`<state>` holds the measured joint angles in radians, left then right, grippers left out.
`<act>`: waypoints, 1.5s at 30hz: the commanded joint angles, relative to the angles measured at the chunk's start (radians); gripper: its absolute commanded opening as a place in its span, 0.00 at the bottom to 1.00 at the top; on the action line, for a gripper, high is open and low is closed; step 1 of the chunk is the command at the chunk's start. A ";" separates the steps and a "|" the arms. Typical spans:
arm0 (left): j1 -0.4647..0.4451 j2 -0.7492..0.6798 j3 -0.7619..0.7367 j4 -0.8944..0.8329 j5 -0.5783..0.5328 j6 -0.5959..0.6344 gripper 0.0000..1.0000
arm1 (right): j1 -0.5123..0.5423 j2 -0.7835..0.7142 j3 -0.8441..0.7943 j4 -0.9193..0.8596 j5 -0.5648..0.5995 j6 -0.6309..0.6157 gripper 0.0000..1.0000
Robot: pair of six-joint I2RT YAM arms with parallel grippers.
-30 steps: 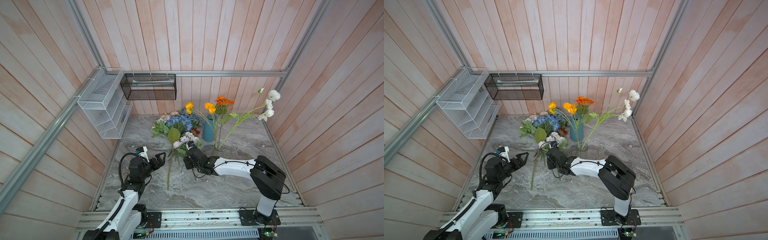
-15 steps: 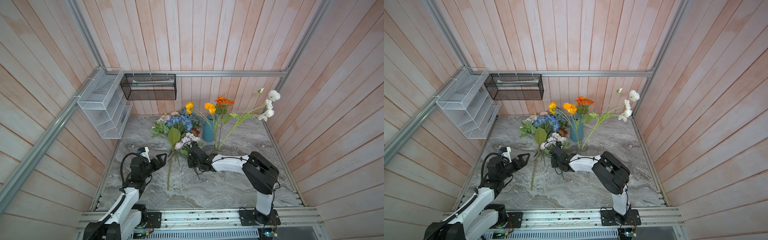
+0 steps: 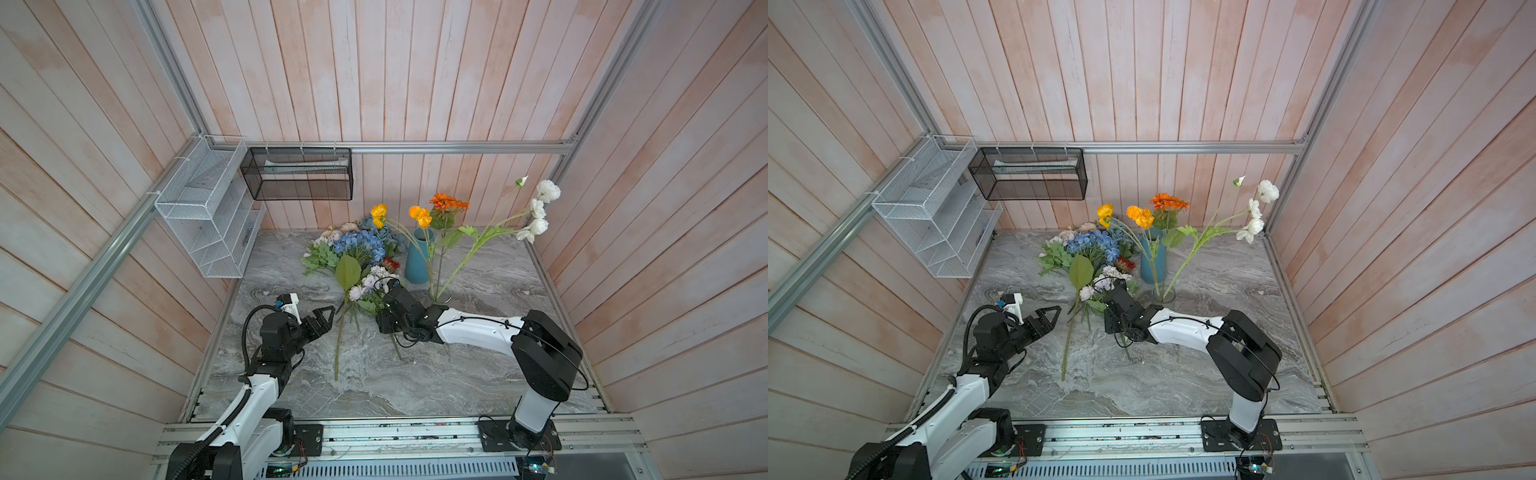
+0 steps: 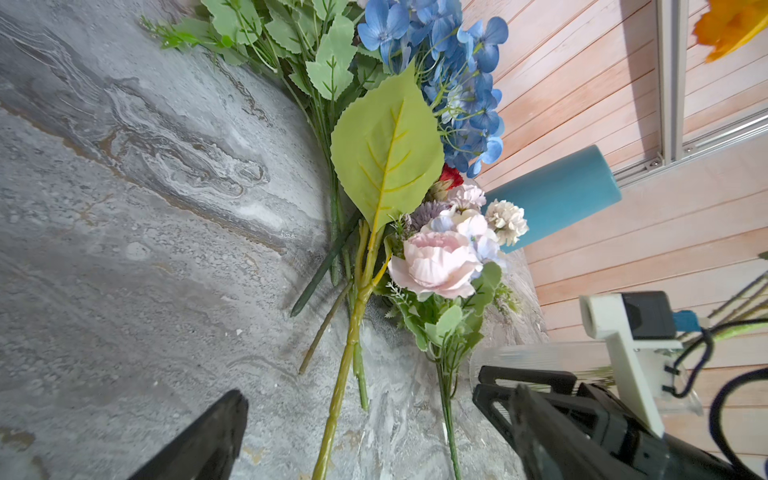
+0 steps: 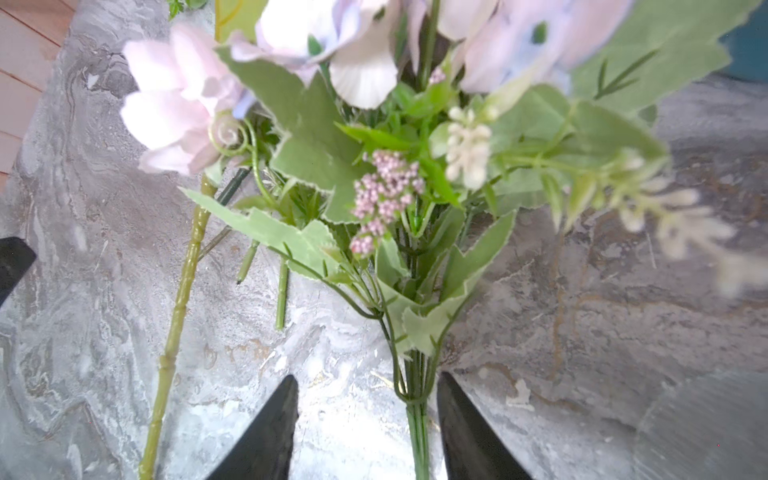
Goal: Arrange the flowers into the vase
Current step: 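Lower the right gripper onto the pink and lavender flower bunch and grasp its stems, then pull the pink and lavender bunch upward out of the bouquet with the right gripper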
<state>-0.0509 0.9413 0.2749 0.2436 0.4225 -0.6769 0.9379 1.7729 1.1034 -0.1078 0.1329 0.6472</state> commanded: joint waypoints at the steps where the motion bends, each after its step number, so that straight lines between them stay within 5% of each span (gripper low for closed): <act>1: -0.006 0.010 0.003 0.032 0.023 -0.011 1.00 | -0.007 0.027 -0.003 -0.046 0.015 -0.023 0.56; 13: -0.066 0.013 0.012 0.034 -0.015 -0.030 1.00 | -0.034 0.153 0.045 0.023 0.010 -0.043 0.50; 21: -0.075 0.020 0.020 0.044 -0.019 -0.036 1.00 | -0.039 0.139 0.046 0.052 0.009 -0.056 0.11; 25: -0.077 0.015 0.017 0.044 -0.022 -0.036 1.00 | -0.040 0.107 0.040 0.053 -0.002 -0.068 0.03; 45: -0.075 0.019 0.071 0.043 -0.057 -0.007 1.00 | -0.052 -0.267 0.082 0.108 -0.131 -0.277 0.00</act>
<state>-0.1257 0.9592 0.3199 0.2630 0.3836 -0.6998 0.8997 1.5593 1.1328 -0.0368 0.0307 0.4473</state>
